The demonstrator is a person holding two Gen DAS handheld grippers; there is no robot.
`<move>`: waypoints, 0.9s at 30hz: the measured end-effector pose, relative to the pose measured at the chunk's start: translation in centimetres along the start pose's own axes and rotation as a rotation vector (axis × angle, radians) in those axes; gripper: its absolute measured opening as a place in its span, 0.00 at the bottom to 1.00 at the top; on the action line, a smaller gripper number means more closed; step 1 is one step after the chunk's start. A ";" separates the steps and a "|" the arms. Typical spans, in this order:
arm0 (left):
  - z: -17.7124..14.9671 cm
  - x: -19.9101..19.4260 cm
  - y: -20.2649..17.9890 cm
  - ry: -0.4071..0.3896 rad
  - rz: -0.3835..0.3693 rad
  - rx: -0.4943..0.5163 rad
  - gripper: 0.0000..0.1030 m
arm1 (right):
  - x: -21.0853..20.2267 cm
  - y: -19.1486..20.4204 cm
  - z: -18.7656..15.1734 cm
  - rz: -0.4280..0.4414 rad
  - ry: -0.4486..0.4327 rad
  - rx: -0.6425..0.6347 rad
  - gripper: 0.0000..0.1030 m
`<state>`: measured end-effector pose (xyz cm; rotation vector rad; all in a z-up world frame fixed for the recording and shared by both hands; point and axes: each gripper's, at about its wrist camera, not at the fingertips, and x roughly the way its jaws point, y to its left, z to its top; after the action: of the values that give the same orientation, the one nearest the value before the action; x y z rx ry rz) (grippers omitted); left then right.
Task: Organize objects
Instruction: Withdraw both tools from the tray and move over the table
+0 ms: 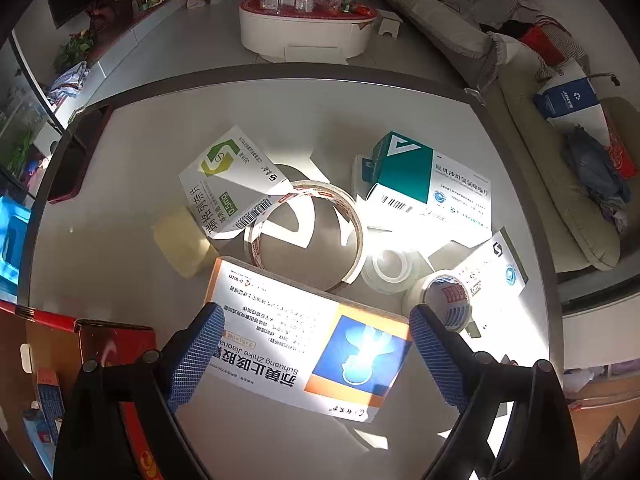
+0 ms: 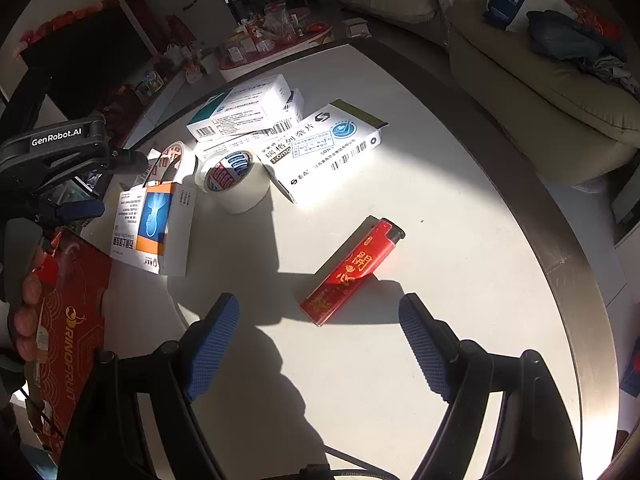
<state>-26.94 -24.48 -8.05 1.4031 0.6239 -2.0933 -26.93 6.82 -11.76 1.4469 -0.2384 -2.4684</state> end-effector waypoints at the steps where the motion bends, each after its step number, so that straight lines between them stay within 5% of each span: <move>1: 0.3 0.9 0.2 0.013 0.019 -0.004 0.93 | -0.1 -0.1 0.0 -0.001 0.001 -0.001 0.79; 7: -1.7 3.0 0.5 0.079 0.126 0.050 1.00 | -0.5 -0.2 -0.1 0.003 0.001 -0.017 0.79; 11: -5.9 2.5 1.5 0.146 -0.051 -0.052 1.00 | -1.1 -0.3 -0.4 0.009 -0.005 -0.035 0.79; 15: -11.0 1.2 2.4 0.144 -0.092 -0.131 1.00 | -1.6 -0.6 -1.0 -0.011 0.008 -0.062 0.79; 17: -13.0 0.0 3.5 0.109 -0.088 -0.231 1.00 | -1.8 -1.1 -1.3 -0.033 0.010 -0.040 0.79; 21: -15.9 -1.5 5.2 0.102 -0.192 -0.420 1.00 | -2.1 -1.7 -1.6 -0.031 0.011 0.019 0.79; 27: -12.7 -2.0 2.7 0.048 -0.145 -0.212 1.00 | -3.3 -0.8 -3.7 0.002 0.037 -0.009 0.80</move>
<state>-15.82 -18.04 -10.85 1.3255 0.9626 -2.0381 -22.26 8.64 -11.05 1.4867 -0.2210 -2.4351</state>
